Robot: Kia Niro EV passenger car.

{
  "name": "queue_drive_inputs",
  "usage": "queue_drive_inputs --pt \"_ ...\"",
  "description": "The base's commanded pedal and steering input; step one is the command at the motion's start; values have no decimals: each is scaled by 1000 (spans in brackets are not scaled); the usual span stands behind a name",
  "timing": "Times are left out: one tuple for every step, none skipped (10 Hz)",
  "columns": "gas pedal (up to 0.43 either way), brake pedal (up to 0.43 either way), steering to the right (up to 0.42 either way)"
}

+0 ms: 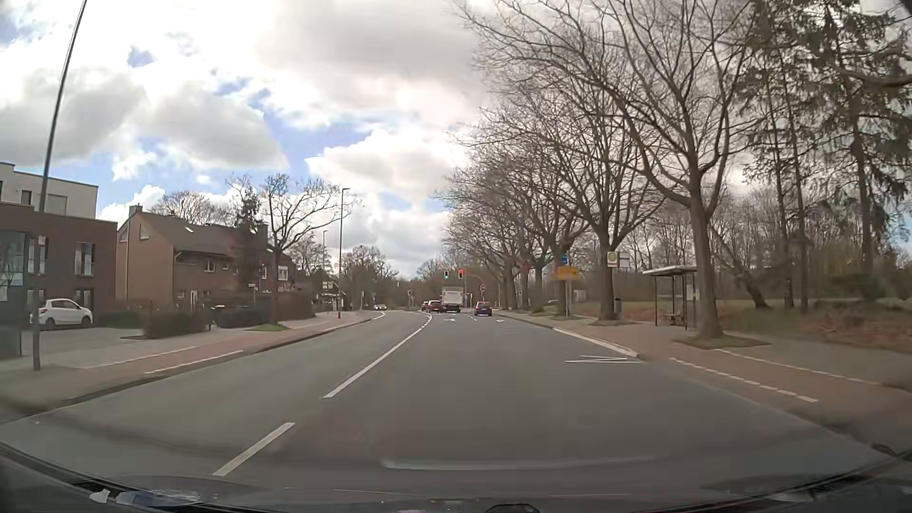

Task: Follow the waypoints while adhering to traffic rules and regulations

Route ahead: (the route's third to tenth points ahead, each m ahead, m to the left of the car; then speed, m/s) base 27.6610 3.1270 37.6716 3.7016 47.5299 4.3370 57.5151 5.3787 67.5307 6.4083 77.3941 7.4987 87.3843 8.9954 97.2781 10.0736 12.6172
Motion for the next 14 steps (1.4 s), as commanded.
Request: queue_drive_inputs --pt "169 0 -12" --pt "169 0 -12" --pt "169 0 -13" --pt "169 0 -14" --pt "169 0 -14" --pt "169 0 -14" --pt "169 0 -14" --pt "169 0 -14" --pt "157 0 -14" --pt "157 0 -14" --pt "157 0 -15" --pt "157 0 -15" --pt "157 0 -15" --pt "157 0 -14"
